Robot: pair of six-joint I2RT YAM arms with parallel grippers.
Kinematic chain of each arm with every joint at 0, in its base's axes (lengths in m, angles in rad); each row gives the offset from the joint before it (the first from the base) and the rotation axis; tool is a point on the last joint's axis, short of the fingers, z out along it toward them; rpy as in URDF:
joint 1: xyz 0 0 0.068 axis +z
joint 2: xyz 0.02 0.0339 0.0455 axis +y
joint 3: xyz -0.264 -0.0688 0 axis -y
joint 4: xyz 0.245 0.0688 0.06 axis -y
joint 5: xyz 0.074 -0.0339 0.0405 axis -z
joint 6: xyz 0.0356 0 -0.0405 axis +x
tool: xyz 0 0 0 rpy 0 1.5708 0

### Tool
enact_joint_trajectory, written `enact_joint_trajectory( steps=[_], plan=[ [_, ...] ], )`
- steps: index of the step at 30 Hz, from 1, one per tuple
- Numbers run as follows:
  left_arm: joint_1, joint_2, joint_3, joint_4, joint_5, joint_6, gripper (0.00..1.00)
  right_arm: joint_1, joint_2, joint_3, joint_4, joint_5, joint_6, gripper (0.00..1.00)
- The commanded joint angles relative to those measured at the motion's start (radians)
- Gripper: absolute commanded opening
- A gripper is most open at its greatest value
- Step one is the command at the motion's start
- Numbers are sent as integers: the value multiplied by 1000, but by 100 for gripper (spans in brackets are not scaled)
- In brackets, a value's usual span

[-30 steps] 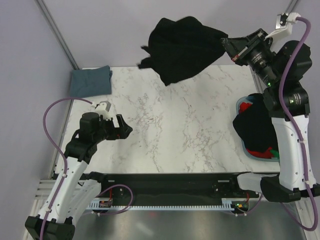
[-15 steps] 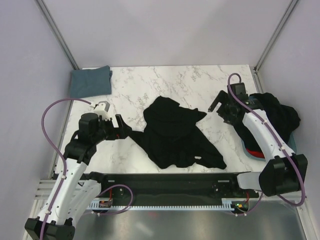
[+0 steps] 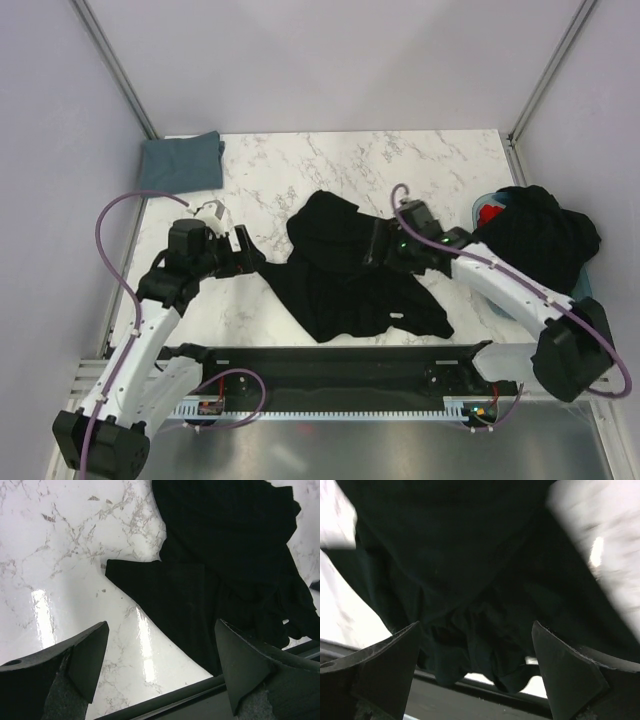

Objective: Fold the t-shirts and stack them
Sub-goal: Flatten the tshirt out

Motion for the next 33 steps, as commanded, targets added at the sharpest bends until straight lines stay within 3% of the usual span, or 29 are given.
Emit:
enact_joint_trajectory(
  steps=[1, 5, 12, 15, 16, 17, 18, 19, 21, 22, 23, 28, 31, 33],
  plan=[
    [-4, 46, 6, 36, 28, -53, 93, 244, 57, 3, 152, 6, 59, 98],
    [-3, 20, 17, 19, -18, -45, 91, 421, 320, 183, 166, 69, 54, 98],
    [-4, -140, 9, -33, -107, -33, 93, 469, 660, 458, 191, 18, 27, 95],
    [-4, -169, 6, -24, -110, -36, 93, 479, 749, 509, 203, 14, 22, 87],
    [-4, -169, 4, -24, -112, -36, 93, 489, 764, 518, 203, 15, 18, 76],
    [-4, -166, 4, -19, -112, -36, 93, 495, 782, 524, 203, 14, 11, 71],
    [-4, -160, 4, -21, -112, -37, 93, 501, 789, 526, 201, 14, 11, 64],
    [-4, -148, 4, -19, -107, -36, 93, 510, 789, 526, 200, 14, 7, 40],
    [-4, -137, 4, -18, -101, -34, 92, 522, 778, 534, 168, 44, -1, 21],
    [-3, -129, 6, -18, -99, -33, 92, 535, 772, 543, 140, 61, -18, 4],
    [-3, -129, 8, -18, -99, -30, 92, 544, 751, 563, 104, 93, -25, 0],
    [-4, -146, 4, -18, -125, -36, 92, 694, 541, 546, -247, 422, -44, 0],
    [-4, -134, 4, -11, -138, -48, 92, 778, 388, 451, -484, 544, 132, 0],
    [-3, -99, -2, 2, -141, -71, 92, 799, 300, 330, -635, 593, 342, 0]
  ],
)
